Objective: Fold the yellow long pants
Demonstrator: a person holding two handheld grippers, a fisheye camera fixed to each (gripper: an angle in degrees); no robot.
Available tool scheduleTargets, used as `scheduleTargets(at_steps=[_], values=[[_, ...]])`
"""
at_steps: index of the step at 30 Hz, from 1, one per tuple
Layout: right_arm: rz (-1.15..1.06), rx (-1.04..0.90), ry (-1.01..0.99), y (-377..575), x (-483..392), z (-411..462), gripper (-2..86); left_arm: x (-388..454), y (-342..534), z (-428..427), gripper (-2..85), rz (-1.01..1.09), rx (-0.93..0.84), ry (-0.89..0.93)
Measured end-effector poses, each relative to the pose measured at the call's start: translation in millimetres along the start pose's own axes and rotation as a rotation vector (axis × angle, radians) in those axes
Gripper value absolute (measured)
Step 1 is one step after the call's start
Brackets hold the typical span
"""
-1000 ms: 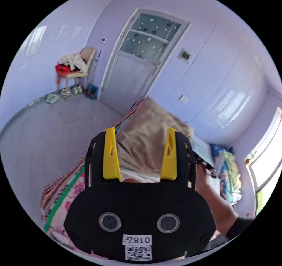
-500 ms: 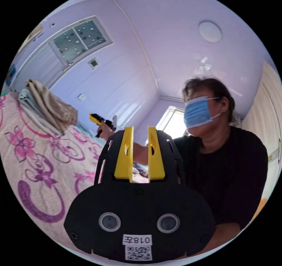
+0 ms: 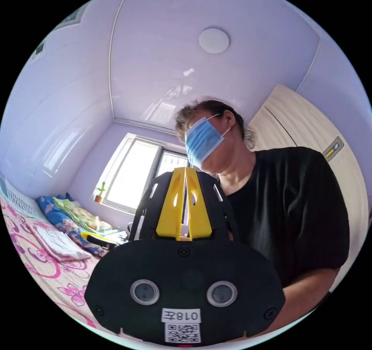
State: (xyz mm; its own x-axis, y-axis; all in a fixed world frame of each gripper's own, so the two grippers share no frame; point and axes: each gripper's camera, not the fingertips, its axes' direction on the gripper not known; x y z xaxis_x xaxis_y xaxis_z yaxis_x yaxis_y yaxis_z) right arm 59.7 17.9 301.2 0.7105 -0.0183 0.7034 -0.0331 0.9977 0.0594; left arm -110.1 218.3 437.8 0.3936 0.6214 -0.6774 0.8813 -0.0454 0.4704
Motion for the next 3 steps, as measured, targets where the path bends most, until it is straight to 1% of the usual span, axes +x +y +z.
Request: scheduleTargets(at_steps=[2,3], values=[[-0.026,0.007,0.124,-2.0,32.9,-14.9,2.8,-11.1,-2.9,27.9,-0.7,-0.016,-0.071,-0.08],[-0.023,0.008,0.145,-1.5,41.6,-16.6,2.5,-17.4,-5.8,45.3,-0.6,-0.033,-0.12,-0.141]])
